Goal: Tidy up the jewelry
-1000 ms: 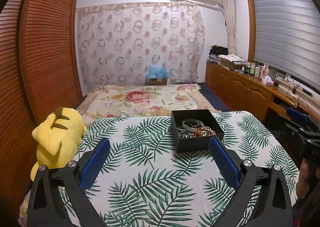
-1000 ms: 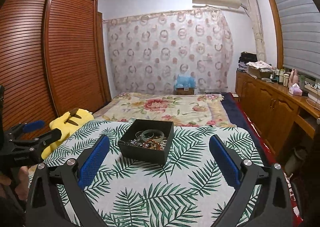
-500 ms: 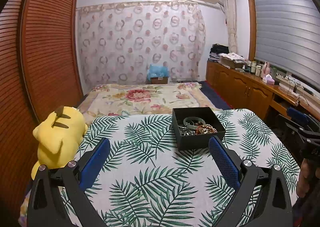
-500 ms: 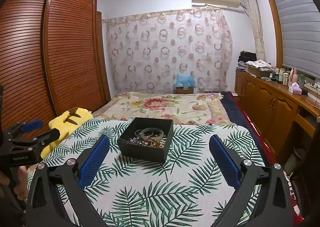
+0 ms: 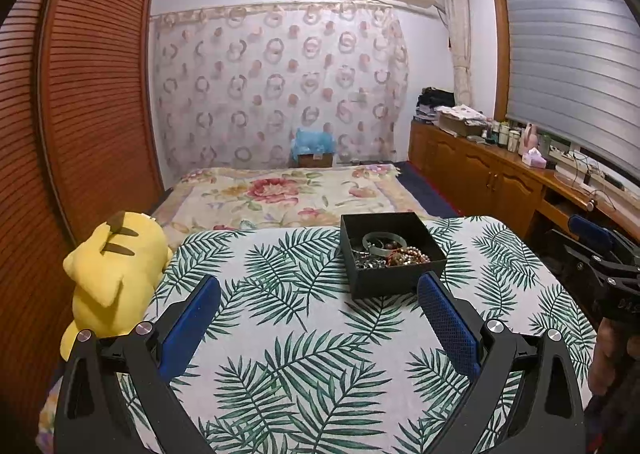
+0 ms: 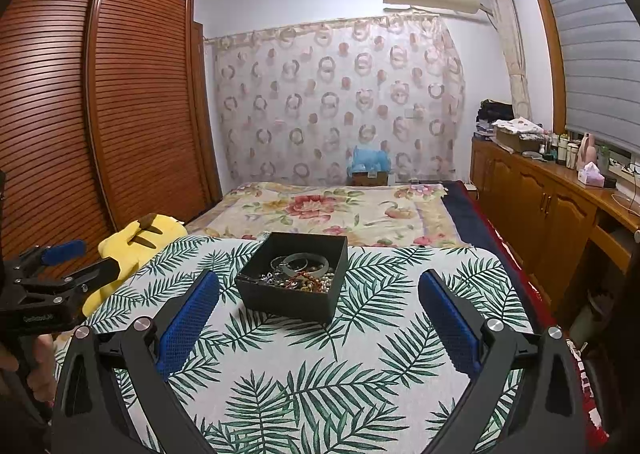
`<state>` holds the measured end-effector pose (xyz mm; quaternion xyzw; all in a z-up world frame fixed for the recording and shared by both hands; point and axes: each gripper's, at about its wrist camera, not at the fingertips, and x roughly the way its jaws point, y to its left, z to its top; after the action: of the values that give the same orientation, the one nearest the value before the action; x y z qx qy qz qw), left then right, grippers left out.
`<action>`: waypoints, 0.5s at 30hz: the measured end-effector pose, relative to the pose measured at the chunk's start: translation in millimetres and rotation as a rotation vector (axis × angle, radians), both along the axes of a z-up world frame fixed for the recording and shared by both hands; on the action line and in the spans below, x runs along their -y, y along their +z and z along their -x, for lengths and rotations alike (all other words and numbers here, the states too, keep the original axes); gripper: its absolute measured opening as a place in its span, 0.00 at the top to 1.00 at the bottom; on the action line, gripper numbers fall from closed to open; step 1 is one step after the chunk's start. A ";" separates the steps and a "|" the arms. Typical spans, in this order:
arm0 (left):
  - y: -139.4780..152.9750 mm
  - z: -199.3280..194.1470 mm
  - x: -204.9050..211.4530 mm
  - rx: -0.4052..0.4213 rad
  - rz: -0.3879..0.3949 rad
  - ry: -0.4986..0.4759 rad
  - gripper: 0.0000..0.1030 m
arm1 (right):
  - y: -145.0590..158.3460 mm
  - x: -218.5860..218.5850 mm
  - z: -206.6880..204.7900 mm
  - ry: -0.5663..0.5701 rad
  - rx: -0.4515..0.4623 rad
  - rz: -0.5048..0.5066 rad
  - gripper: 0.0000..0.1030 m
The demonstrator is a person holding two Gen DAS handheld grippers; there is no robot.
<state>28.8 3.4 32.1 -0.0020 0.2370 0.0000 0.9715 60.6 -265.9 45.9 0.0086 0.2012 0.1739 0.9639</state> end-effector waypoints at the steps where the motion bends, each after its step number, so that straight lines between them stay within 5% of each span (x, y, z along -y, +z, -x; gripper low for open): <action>1: -0.5 0.1 0.4 0.000 0.000 0.000 0.08 | -0.7 -0.2 -0.1 0.001 -0.001 0.000 0.03; 15: 0.3 1.1 1.9 0.001 -0.001 -0.002 0.08 | -2.4 -0.9 -1.1 0.001 -0.003 0.000 0.03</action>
<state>27.8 1.5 32.3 -0.0013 0.2364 -0.0010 0.9717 61.7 -265.1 43.5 0.0088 0.2028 0.1746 0.9635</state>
